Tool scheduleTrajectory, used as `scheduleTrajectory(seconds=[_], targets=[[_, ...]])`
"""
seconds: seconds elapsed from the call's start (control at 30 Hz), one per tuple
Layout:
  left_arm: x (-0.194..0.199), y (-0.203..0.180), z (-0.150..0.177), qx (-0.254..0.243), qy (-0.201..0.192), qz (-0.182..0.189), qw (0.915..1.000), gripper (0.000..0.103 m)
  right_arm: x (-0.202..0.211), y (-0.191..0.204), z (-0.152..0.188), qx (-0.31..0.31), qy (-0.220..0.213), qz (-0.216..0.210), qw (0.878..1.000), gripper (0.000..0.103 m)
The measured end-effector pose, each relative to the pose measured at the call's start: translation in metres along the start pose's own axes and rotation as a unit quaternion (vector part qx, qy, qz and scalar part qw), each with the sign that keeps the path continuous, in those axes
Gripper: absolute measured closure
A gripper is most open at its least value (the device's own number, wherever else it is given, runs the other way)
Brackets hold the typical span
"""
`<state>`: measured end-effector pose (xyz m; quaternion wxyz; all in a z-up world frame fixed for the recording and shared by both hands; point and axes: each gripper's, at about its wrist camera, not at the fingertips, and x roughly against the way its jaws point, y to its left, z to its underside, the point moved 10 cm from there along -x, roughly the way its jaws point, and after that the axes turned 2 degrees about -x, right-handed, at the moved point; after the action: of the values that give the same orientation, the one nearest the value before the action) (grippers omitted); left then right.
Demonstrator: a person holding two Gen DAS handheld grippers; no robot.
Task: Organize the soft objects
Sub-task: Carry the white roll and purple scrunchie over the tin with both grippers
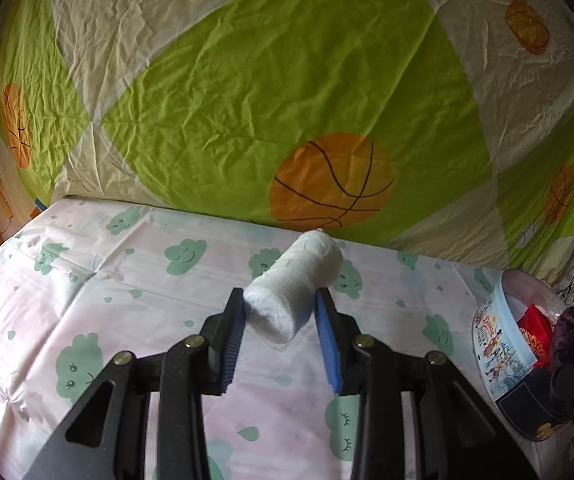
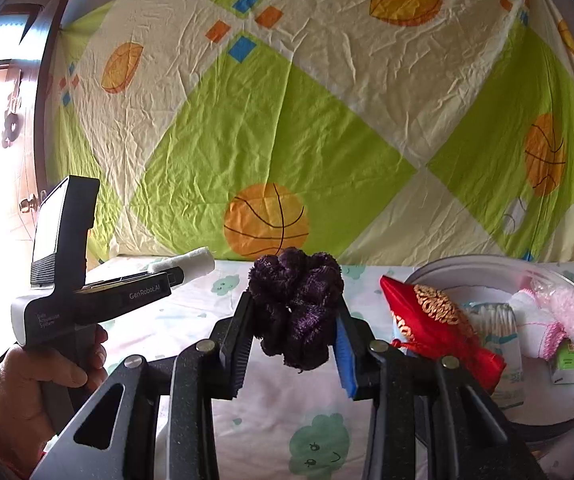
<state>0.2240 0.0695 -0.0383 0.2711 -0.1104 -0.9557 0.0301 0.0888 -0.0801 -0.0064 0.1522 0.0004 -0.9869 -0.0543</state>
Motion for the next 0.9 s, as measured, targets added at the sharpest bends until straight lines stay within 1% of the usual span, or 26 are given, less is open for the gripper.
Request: scheduleTrajectory(seconds=[0.17, 0.3, 0.4, 0.53, 0.77, 0.9], targets=[[0.018, -0.011, -0.011, 0.015, -0.044, 0.012, 0.9989, 0.069, 0.014, 0.001, -0.013, 0.019, -0.042, 0.010, 0.999, 0.064], [0.027, -0.024, -0.014, 0.020, -0.062, 0.013, 0.9978, 0.069, 0.021, 0.002, -0.018, 0.044, -0.068, 0.025, 0.996, 0.064], [0.029, -0.036, -0.014, 0.010, -0.067, 0.014, 0.9976, 0.069, 0.020, 0.002, -0.018, 0.056, -0.069, 0.033, 0.996, 0.064], [0.029, -0.048, -0.010, -0.005, -0.065, 0.020, 0.9977, 0.069, 0.013, -0.003, -0.013, 0.067, -0.055, 0.046, 0.995, 0.064], [0.033, -0.071, -0.006, -0.021, -0.072, 0.031, 0.9967, 0.069, 0.017, -0.019, -0.011, 0.078, -0.054, 0.062, 0.994, 0.064], [0.033, -0.087, 0.000, -0.037, -0.070, 0.035, 0.9962, 0.069, 0.016, -0.034, -0.006, 0.079, -0.039, 0.065, 0.994, 0.064]])
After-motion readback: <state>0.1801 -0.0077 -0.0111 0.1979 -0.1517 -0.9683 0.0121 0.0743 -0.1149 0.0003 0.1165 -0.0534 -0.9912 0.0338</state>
